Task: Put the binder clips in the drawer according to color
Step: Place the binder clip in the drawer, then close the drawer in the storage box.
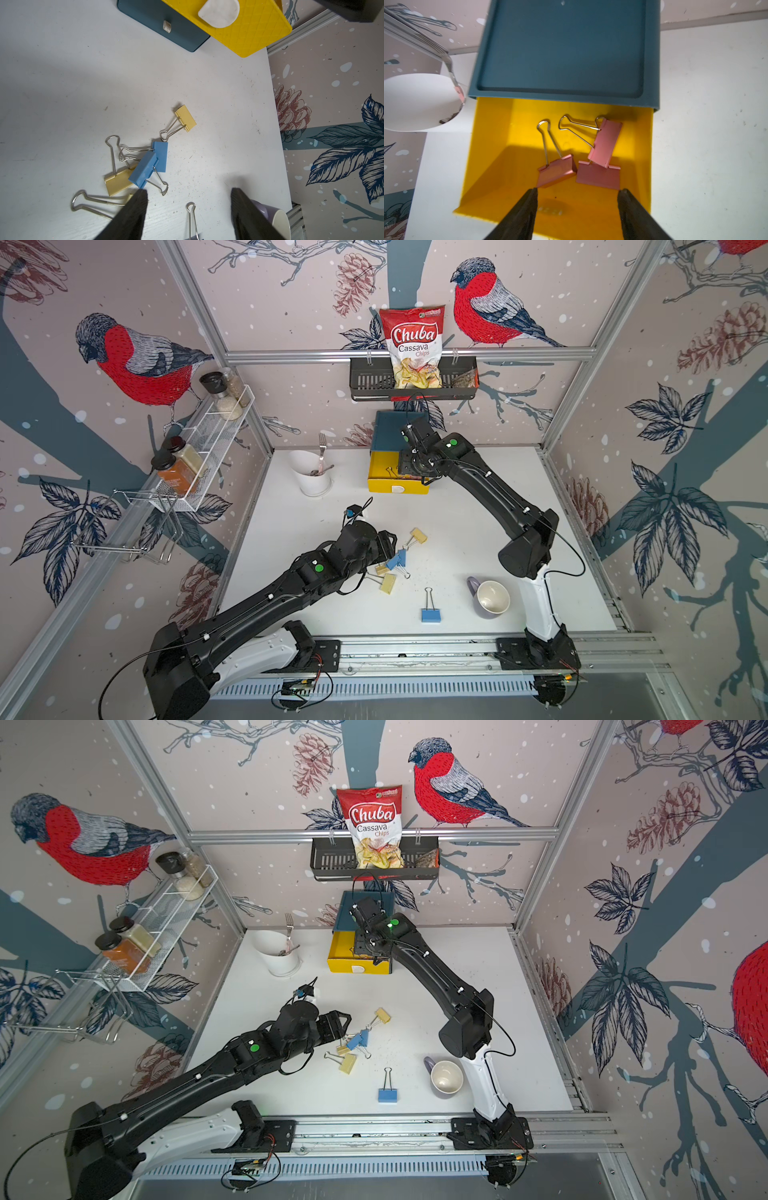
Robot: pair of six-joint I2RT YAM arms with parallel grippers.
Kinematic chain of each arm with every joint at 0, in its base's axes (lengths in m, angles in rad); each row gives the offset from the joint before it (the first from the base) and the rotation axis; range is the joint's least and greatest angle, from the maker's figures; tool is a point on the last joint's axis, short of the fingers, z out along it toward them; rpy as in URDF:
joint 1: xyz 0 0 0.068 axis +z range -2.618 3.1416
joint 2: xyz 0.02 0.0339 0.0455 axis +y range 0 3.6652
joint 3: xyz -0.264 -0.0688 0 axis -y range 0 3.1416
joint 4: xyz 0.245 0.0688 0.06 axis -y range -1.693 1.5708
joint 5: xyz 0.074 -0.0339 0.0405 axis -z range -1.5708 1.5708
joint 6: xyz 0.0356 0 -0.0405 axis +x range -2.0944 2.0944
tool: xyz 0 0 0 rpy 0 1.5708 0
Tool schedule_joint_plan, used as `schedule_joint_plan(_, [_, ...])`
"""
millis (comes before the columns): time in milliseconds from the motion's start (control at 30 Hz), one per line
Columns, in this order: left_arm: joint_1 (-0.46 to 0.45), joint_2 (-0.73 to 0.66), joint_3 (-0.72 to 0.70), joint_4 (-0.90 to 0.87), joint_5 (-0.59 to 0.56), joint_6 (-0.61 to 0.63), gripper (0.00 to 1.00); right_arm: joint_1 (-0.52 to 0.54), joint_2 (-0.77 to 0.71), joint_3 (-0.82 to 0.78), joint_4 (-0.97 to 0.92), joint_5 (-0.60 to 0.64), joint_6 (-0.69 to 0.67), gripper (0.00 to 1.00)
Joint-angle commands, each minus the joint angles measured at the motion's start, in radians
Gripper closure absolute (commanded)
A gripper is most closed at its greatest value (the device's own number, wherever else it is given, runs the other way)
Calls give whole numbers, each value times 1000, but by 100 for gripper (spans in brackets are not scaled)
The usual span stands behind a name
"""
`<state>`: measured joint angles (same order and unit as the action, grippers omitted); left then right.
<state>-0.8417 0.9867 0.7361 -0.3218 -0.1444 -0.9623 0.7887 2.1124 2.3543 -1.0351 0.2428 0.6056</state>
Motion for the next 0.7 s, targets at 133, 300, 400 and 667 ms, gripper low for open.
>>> schedule_joint_plan(133, [4, -34, -50, -11, -30, -23, 32, 69, -157, -147, 99, 93, 39, 40])
schedule_joint_plan(300, [8, -82, -97, -5, -46, -44, 33, 129, -301, -454, 265, 59, 98, 50])
schedule_joint_plan(400, [28, -100, -129, 31, -12, -55, 33, 138, -363, -592, 372, 42, 119, 56])
schedule_joint_plan(667, [124, -99, -239, 235, 144, -103, 38, 42, -358, -720, 506, -49, 102, 70])
